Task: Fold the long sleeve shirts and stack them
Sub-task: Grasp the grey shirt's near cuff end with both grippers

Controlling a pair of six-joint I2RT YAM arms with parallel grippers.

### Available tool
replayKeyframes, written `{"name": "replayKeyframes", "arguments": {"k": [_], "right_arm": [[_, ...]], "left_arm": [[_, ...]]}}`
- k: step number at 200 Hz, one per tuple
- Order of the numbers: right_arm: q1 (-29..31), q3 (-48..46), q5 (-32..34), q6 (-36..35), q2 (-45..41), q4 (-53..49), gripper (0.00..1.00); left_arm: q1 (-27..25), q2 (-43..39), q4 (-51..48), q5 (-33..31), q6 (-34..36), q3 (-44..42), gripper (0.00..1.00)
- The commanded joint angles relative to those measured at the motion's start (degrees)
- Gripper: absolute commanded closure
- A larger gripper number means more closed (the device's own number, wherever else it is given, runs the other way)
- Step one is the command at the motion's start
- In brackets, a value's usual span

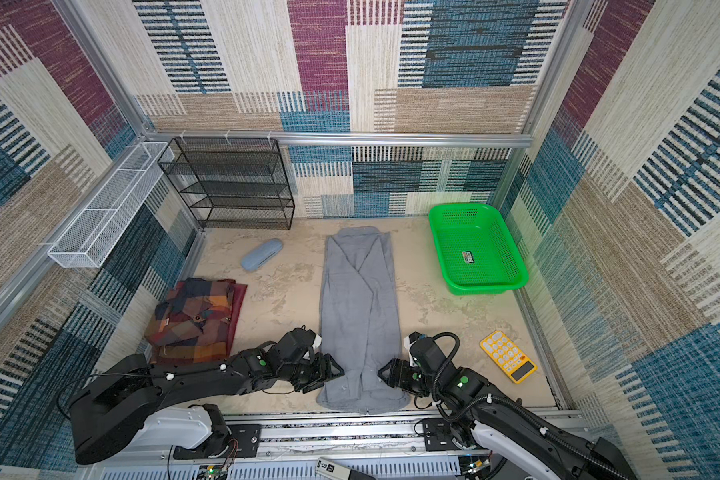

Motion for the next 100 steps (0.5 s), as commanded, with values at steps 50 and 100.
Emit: {"name": "replayKeyframes", "arguments": {"k": [50, 100], "right_arm": [[0.97, -3.91, -3.71, 1.30, 3.50, 5.76, 0.41], [1.00, -4.48, -3.19, -0.02, 3.72, 7.24, 0.56]], "left_arm": [[-1.02, 3.80, -9.95, -3.15, -1.71, -0.53, 0.63], [-1.17, 4.27, -9.09, -2.97, -2.15, -1.24, 0.76]]}}
